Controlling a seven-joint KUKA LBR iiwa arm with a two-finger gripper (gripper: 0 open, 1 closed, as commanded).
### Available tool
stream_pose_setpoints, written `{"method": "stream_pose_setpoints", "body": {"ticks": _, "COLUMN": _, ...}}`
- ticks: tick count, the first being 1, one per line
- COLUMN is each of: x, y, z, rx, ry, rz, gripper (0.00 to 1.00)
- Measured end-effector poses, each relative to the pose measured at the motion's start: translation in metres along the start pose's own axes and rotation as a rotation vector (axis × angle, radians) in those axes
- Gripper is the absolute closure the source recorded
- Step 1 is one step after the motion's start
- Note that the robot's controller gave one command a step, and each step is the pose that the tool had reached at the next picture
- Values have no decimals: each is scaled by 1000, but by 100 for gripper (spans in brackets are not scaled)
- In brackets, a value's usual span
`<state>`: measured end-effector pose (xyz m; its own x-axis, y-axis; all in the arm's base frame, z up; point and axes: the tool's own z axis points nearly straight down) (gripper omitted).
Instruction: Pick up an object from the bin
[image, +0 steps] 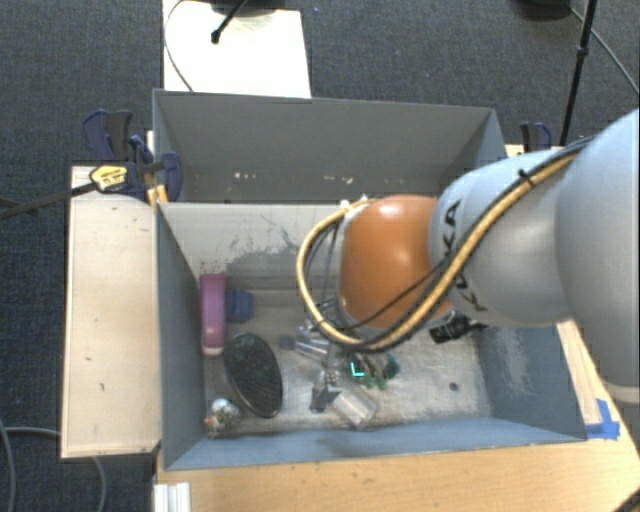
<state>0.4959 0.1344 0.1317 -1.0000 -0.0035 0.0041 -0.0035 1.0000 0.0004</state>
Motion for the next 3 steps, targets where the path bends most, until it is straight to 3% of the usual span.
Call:
{"method": "stream_pose_setpoints", "body": {"ticks": 1, "x": -54, "y": -25, "z": 61, "rx": -1, "ry": -11, "rz": -55, "gripper": 0}}
{"method": "stream_pose_setpoints", "body": {"ticks": 2, "x": -54, "y": -23, "z": 56, "rx": -3, "ry": -16, "rz": -52, "gripper": 100}}
{"method": "stream_pose_setpoints", "body": {"ticks": 3, "x": -67, "y": -37, "z": -132, "rx": -1, "ry": -16, "rz": -55, "gripper": 100}}
